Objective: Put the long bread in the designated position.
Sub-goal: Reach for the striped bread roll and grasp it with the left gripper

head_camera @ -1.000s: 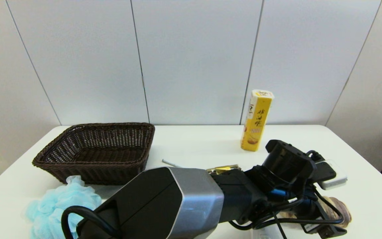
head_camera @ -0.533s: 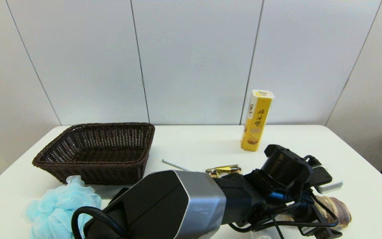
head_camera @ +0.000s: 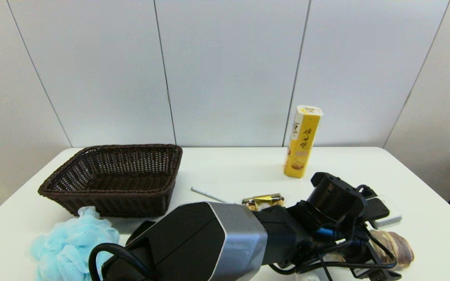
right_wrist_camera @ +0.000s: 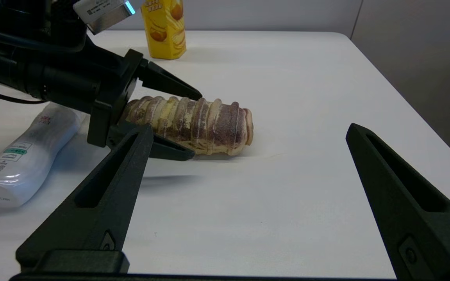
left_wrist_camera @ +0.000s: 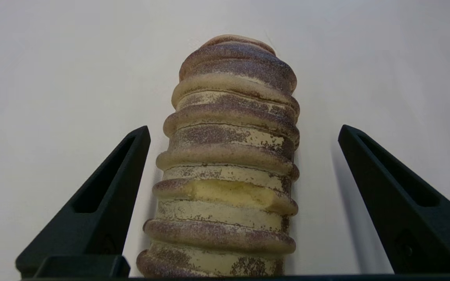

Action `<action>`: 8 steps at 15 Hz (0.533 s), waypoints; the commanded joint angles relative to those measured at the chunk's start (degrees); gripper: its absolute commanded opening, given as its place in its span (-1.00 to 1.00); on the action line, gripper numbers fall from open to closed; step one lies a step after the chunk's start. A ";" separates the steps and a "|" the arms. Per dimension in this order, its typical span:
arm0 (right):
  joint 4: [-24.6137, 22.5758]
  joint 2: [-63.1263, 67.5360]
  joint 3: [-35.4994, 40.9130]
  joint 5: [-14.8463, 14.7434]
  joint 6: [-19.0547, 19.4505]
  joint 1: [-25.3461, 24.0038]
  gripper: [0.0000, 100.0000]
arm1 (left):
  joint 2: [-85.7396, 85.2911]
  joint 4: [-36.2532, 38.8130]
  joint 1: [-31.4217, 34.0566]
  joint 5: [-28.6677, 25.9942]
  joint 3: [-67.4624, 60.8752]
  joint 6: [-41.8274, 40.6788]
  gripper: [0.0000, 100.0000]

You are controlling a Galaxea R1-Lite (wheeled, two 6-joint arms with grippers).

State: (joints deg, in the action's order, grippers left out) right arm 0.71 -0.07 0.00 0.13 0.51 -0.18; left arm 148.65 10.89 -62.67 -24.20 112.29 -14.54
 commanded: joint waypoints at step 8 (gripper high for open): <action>0.00 0.07 0.00 0.04 0.02 -0.08 1.00 | -0.20 0.01 0.01 -0.06 -0.23 -0.13 -1.00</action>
State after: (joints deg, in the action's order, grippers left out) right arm 0.68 -0.07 0.00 0.16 0.52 -0.18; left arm 148.79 10.85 -62.65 -24.11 112.09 -14.58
